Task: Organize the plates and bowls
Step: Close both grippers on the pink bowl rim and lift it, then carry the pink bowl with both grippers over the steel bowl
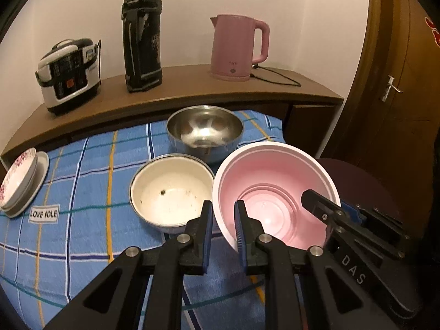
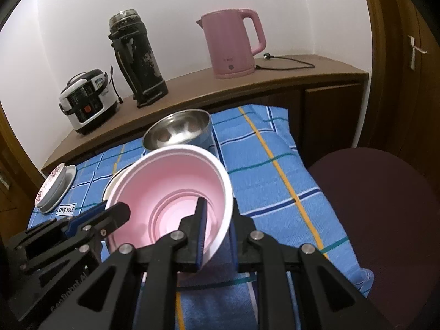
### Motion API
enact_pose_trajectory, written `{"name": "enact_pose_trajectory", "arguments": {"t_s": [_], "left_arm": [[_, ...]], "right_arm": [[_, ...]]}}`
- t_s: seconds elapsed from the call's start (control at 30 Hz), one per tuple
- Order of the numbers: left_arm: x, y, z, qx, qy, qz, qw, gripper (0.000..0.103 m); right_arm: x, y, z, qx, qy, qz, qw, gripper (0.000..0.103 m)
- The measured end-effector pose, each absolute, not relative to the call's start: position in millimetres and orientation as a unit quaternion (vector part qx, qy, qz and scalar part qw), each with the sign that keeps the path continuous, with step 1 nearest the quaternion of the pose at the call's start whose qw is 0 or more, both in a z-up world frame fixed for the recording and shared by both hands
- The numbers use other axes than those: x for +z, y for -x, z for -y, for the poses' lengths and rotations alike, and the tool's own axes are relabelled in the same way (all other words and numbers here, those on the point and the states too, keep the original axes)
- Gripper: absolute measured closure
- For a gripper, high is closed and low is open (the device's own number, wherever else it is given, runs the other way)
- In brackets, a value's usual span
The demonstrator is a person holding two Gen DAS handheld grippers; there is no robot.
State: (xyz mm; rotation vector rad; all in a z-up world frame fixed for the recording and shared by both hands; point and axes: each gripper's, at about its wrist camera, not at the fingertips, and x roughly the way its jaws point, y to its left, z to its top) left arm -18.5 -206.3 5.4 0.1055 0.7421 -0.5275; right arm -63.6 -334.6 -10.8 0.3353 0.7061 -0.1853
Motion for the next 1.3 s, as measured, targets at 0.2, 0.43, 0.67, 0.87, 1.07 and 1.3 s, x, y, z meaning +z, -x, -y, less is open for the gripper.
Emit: {"name": "enact_pose_trajectory", "arguments": {"t_s": [0.2, 0.43, 0.67, 0.87, 1.07, 1.3], "left_arm": [[15.0, 8.4, 206.4, -0.26, -0.046, -0.35, 0.899, 0.086], [20.1, -3.3, 206.9, -0.255, -0.047, -0.344, 0.903, 0.086], [25.3, -15.9, 205.4, -0.25, -0.045, -0.339, 0.906, 0.086], [33.5, -25.7, 202.2, -0.249, -0.038, -0.332, 0.909, 0.086], [43.4, -38.7, 197.9, -0.244, -0.028, -0.323, 0.914, 0.086], [50.0, -55.8, 196.4, -0.235, -0.023, -0.317, 0.919, 0.085]], "right_arm": [[1.5, 57.3, 333.3, -0.094, -0.161, -0.335, 0.924, 0.088], [7.4, 45.5, 332.7, -0.093, -0.16, -0.333, 0.925, 0.088], [11.2, 31.7, 332.1, -0.091, -0.159, -0.331, 0.926, 0.088], [18.2, 21.7, 329.3, -0.089, -0.154, -0.326, 0.928, 0.088], [28.9, 8.4, 323.3, -0.085, -0.142, -0.319, 0.933, 0.087], [36.5, -8.6, 320.3, -0.08, -0.136, -0.312, 0.937, 0.087]]}}
